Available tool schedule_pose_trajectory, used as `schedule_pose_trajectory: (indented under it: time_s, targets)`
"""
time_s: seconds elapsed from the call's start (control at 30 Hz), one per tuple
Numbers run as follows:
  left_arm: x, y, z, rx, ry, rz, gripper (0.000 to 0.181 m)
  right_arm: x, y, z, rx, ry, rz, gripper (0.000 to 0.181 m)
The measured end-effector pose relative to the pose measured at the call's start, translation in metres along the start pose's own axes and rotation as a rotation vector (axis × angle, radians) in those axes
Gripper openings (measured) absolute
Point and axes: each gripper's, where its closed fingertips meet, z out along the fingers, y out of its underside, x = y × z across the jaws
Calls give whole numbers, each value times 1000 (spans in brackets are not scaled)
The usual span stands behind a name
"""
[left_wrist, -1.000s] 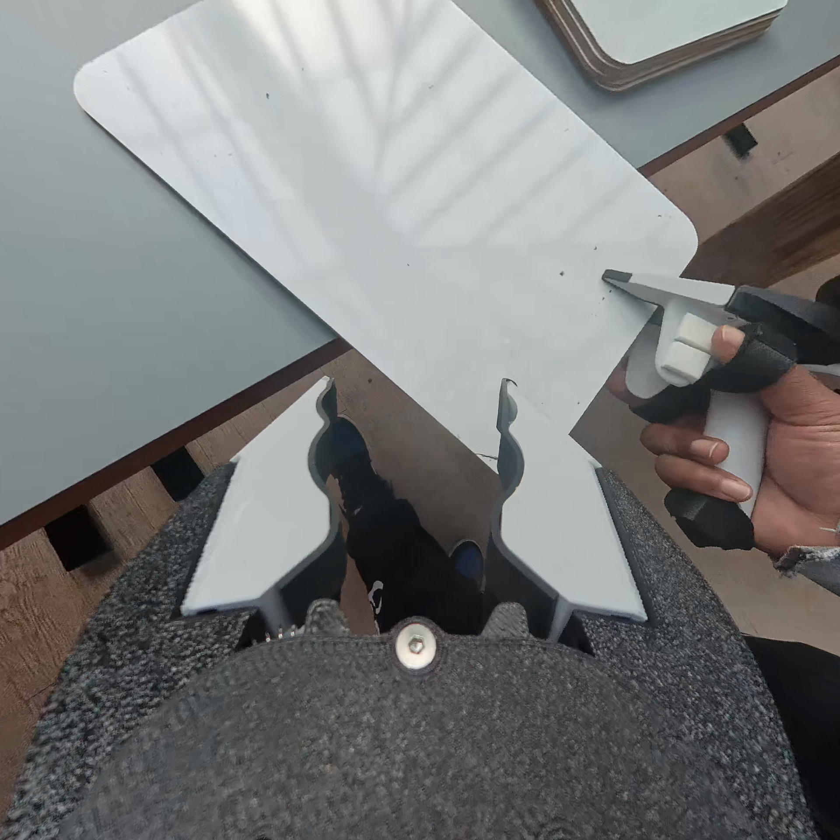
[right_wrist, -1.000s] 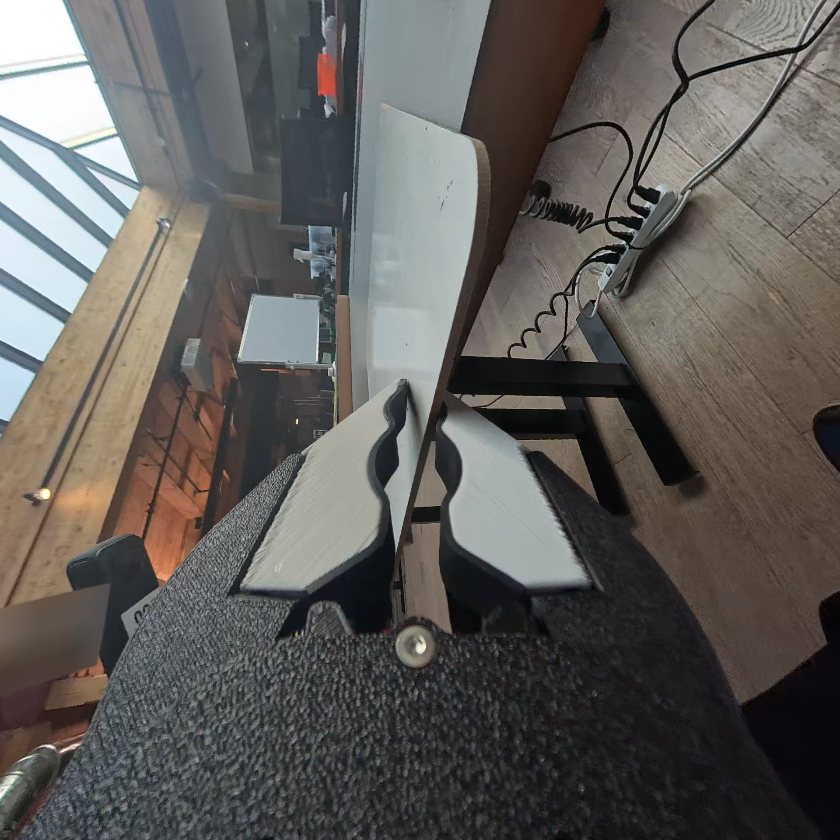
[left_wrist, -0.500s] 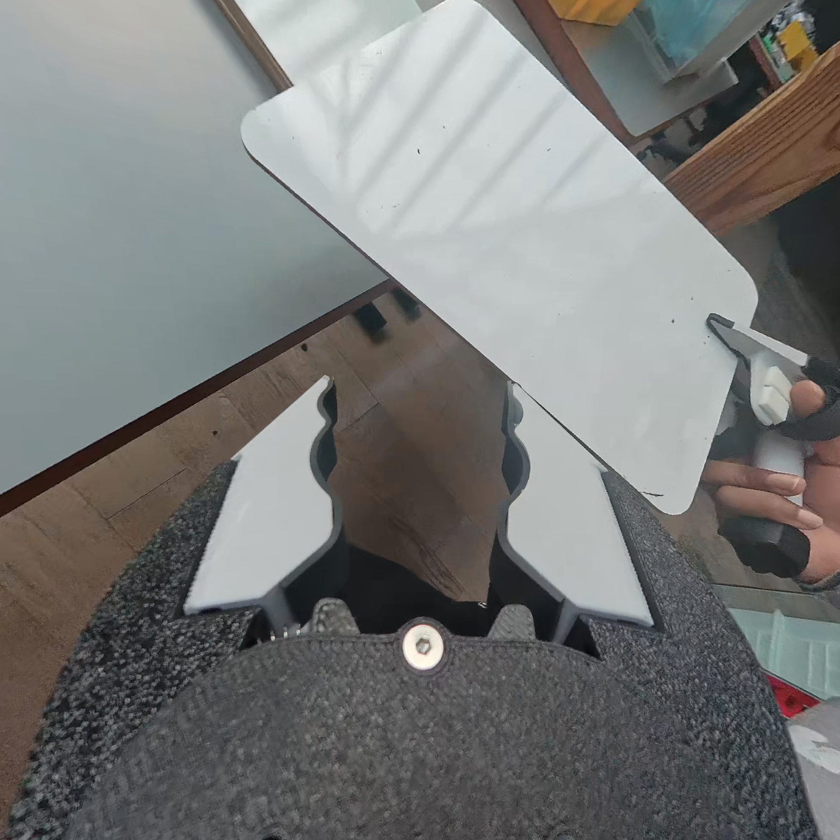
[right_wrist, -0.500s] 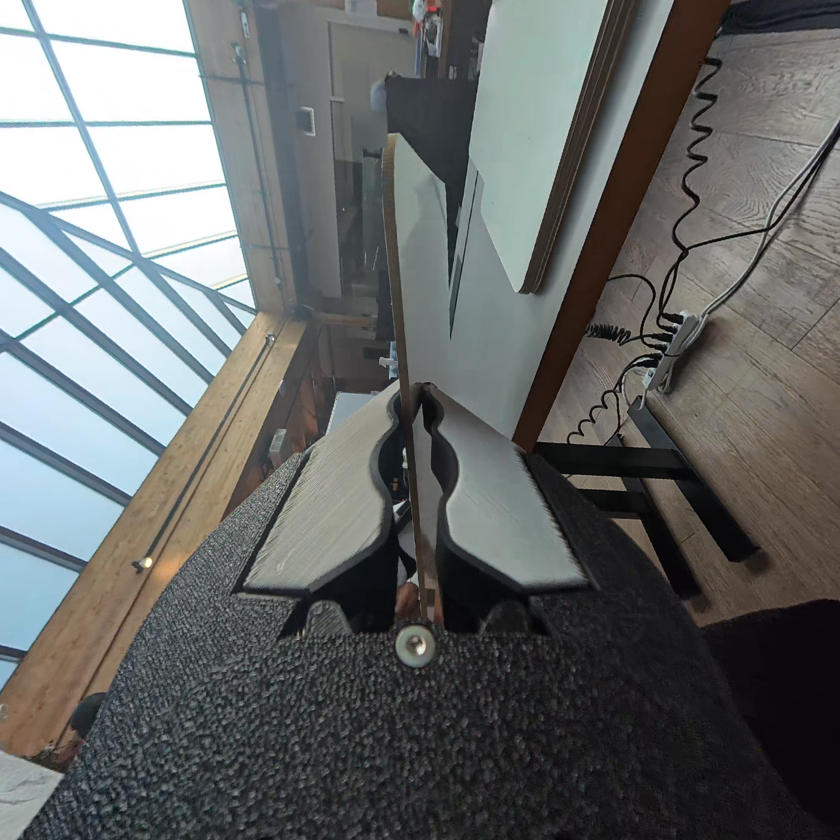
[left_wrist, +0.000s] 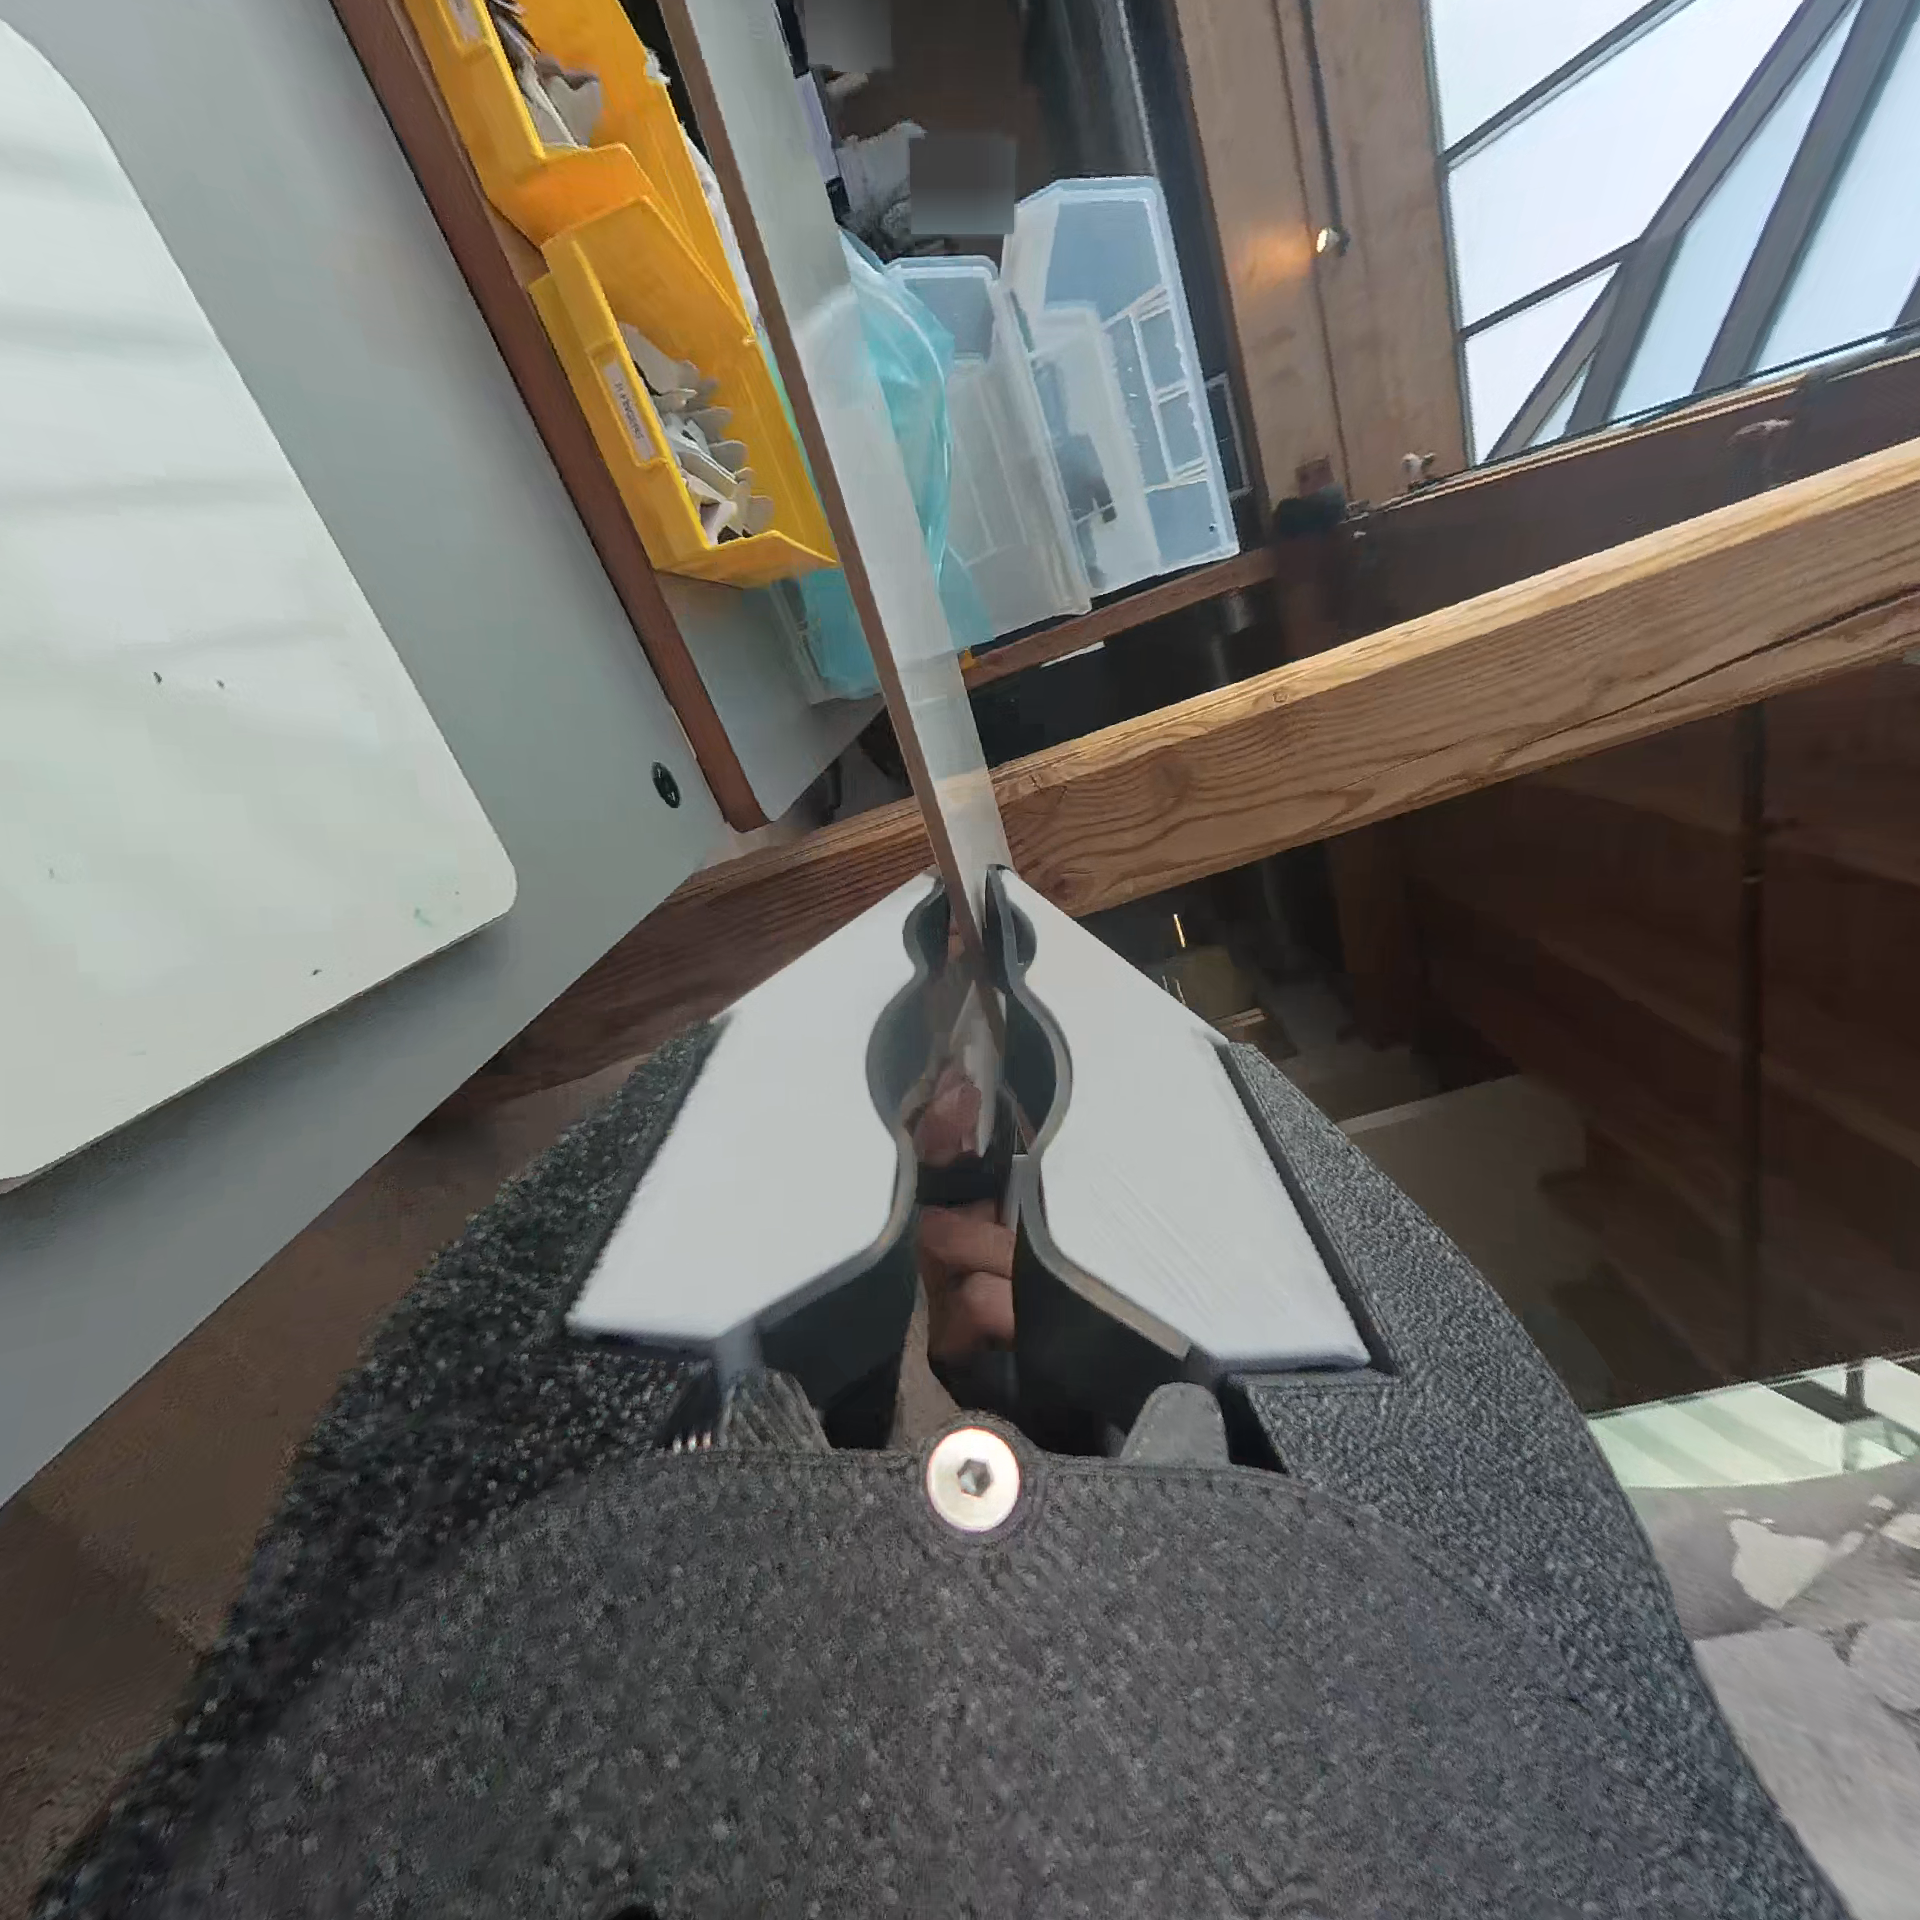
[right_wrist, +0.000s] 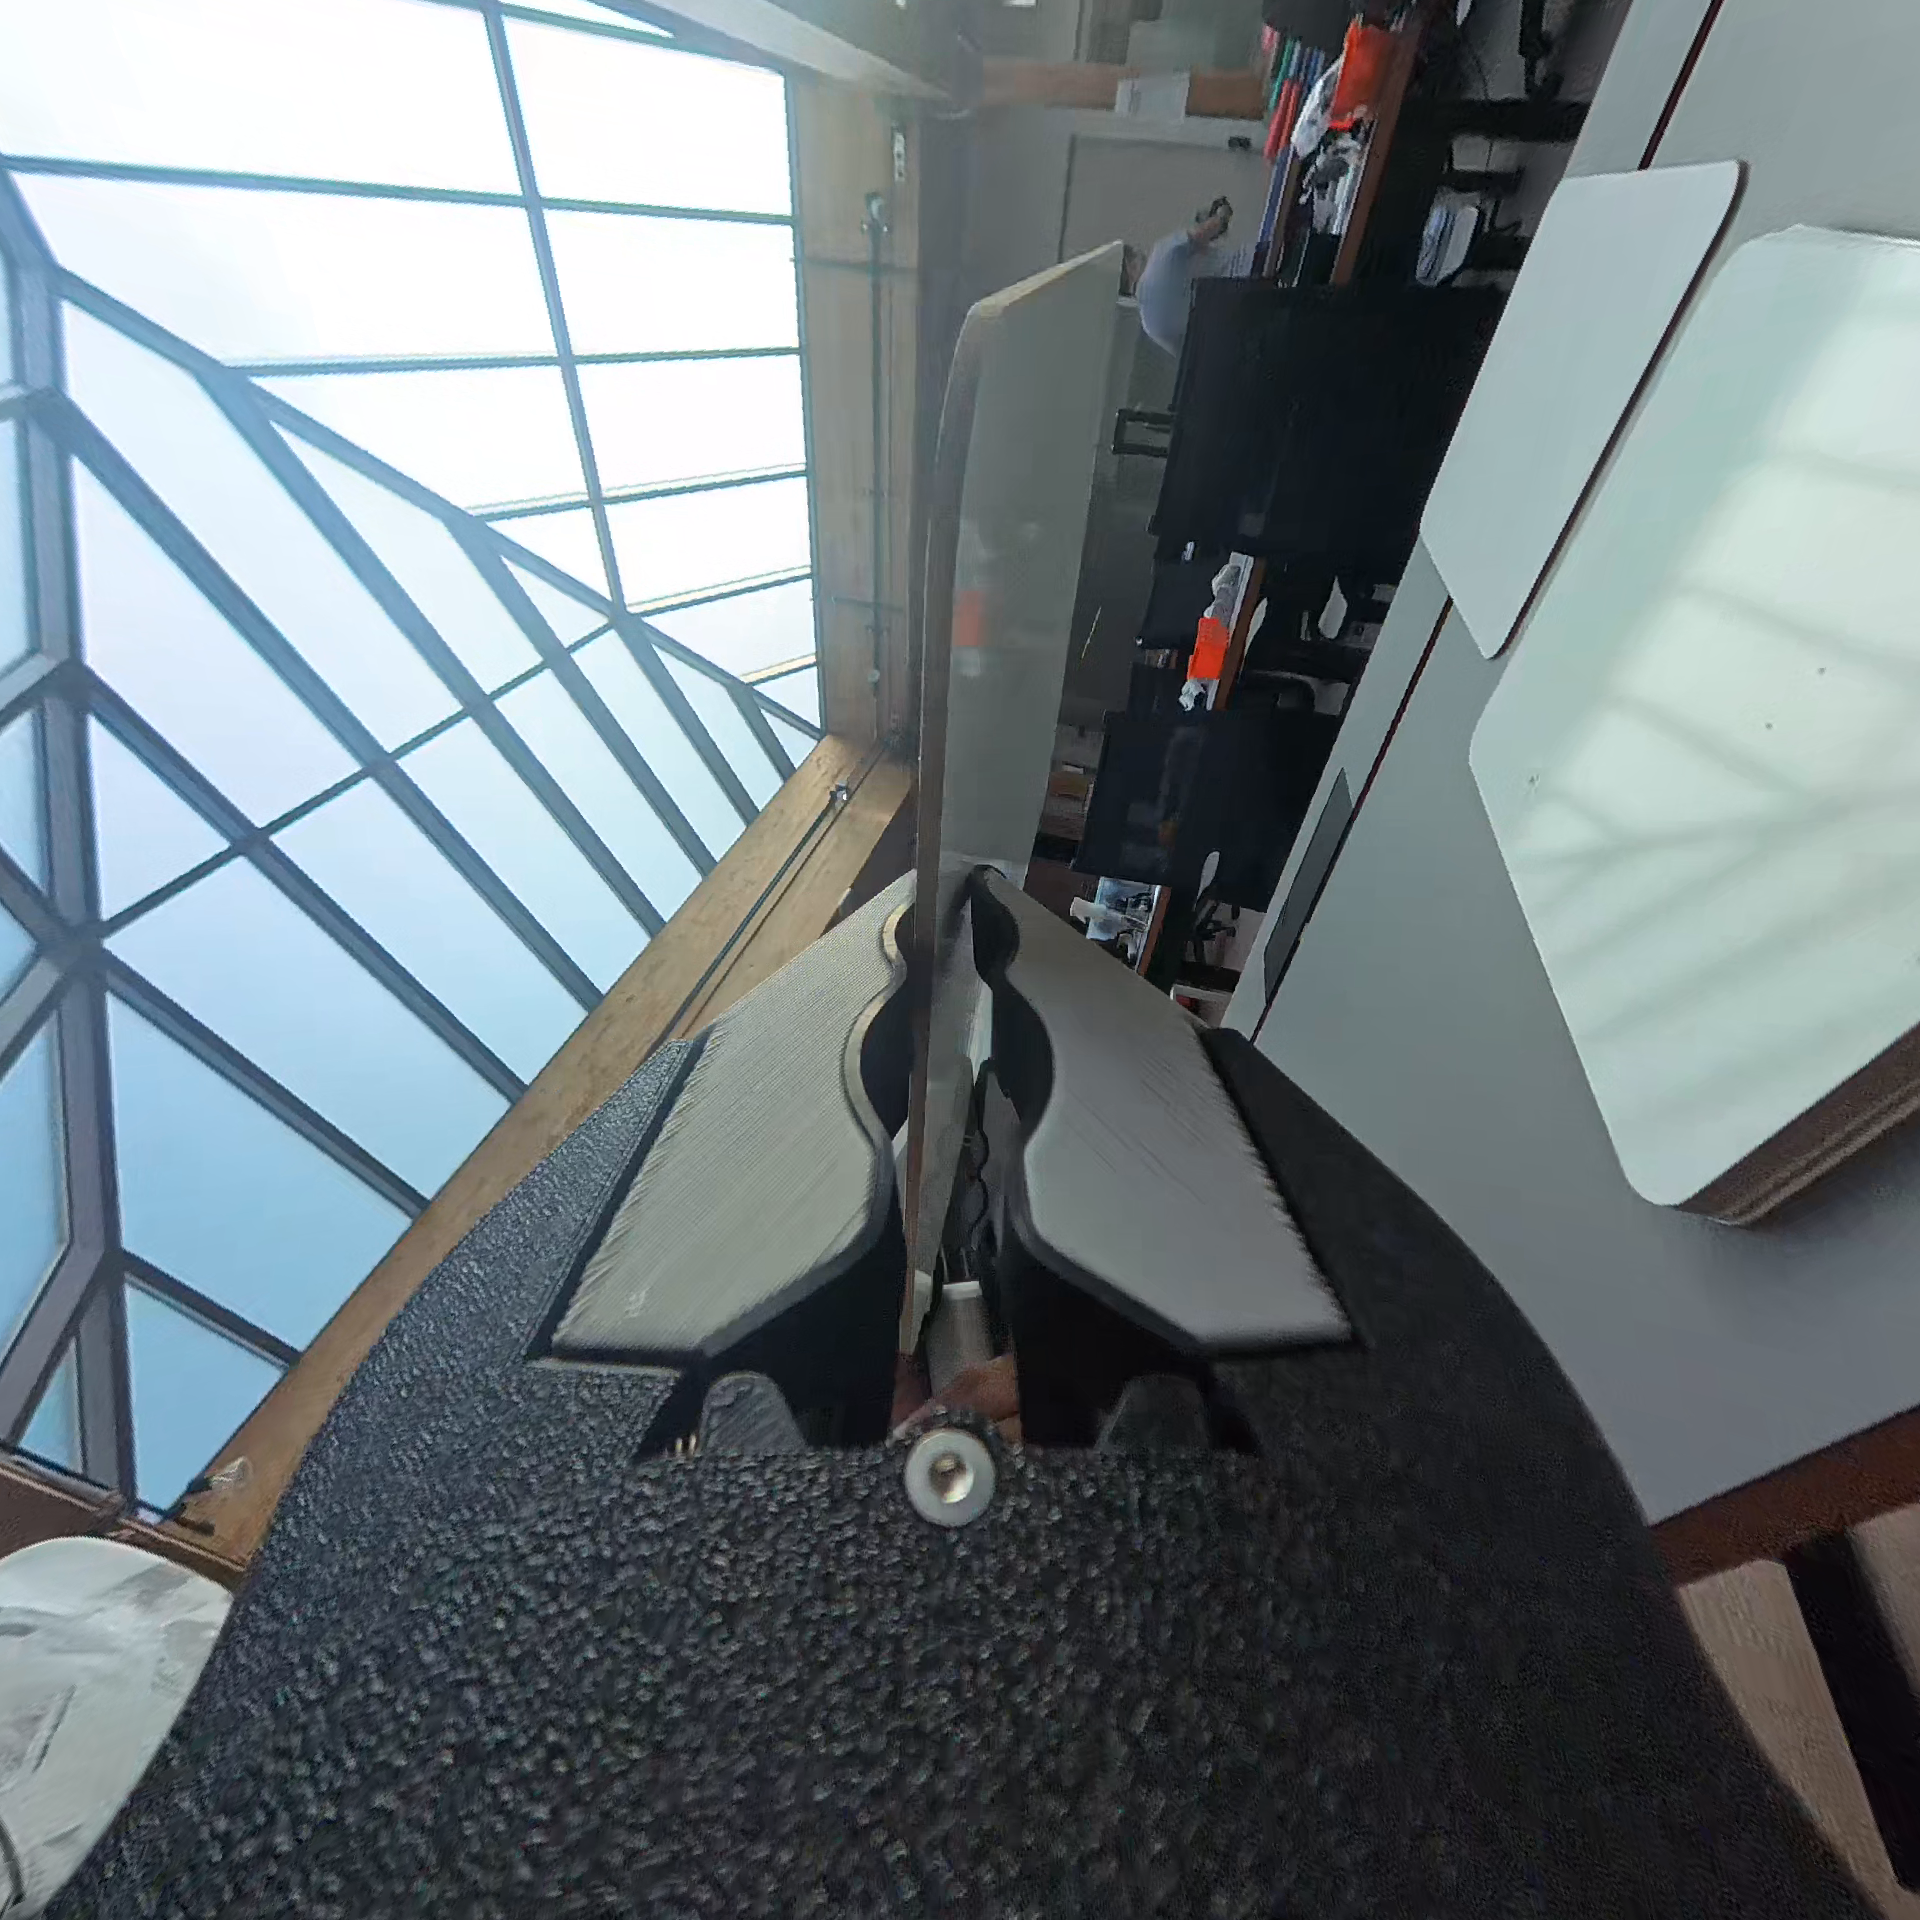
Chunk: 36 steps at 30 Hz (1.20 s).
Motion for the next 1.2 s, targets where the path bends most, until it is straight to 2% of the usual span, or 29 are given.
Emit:
schedule_pose_trajectory:
  time_s: [0.1, 0.23, 0.27, 0.37, 0.43, 0.5, 0.57, 0.63, 0.7, 0.83, 0.9, 1.03, 1.2]
  targets:
    - [7, -31, 12, -20, 78, -35, 8, -9, -15, 33, -89, -33, -74, 12]
    - [4, -66, 12, -51, 154, -60, 8, -15, -61, 68, -186, -33, -188, 54]
    - [-1, -71, 11, -61, 152, -57, 7, -8, -70, 76, -243, 0, -232, 58]
    - [-14, -81, 8, -102, 133, -41, 4, 4, -83, 96, -470, 6, -256, 60]
    - [-23, -84, 7, -124, 126, -43, 3, 30, -75, 107, -679, 111, -284, 61]
    - [-36, -82, 8, -146, 98, -48, 1, 48, -65, 120, -812, 161, -292, 43]
    - [-57, -75, 11, -173, 27, -37, 1, 74, -61, 130, -910, 265, -352, 22]
    - [-83, -66, 13, -207, -75, -30, 3, 105, -61, 130, -1008, 395, -409, 29]
    - [-111, -57, 15, -225, -199, -54, 9, 132, -63, 128, -1066, 500, -387, 31]
    - [-164, -32, 16, -308, -481, -57, 31, 176, -63, 124, -1184, 642, -445, 35]
    - [-182, -24, 16, -342, -587, -63, 33, 197, -63, 120, -1250, 706, -480, 40]
    - [-199, -18, 15, -397, -752, -6, 40, 212, -60, 123, -1324, 727, -558, 45]
    - [-207, -13, 21, -395, -819, -21, 43, 227, -63, 109, -1396, 802, -596, 59]
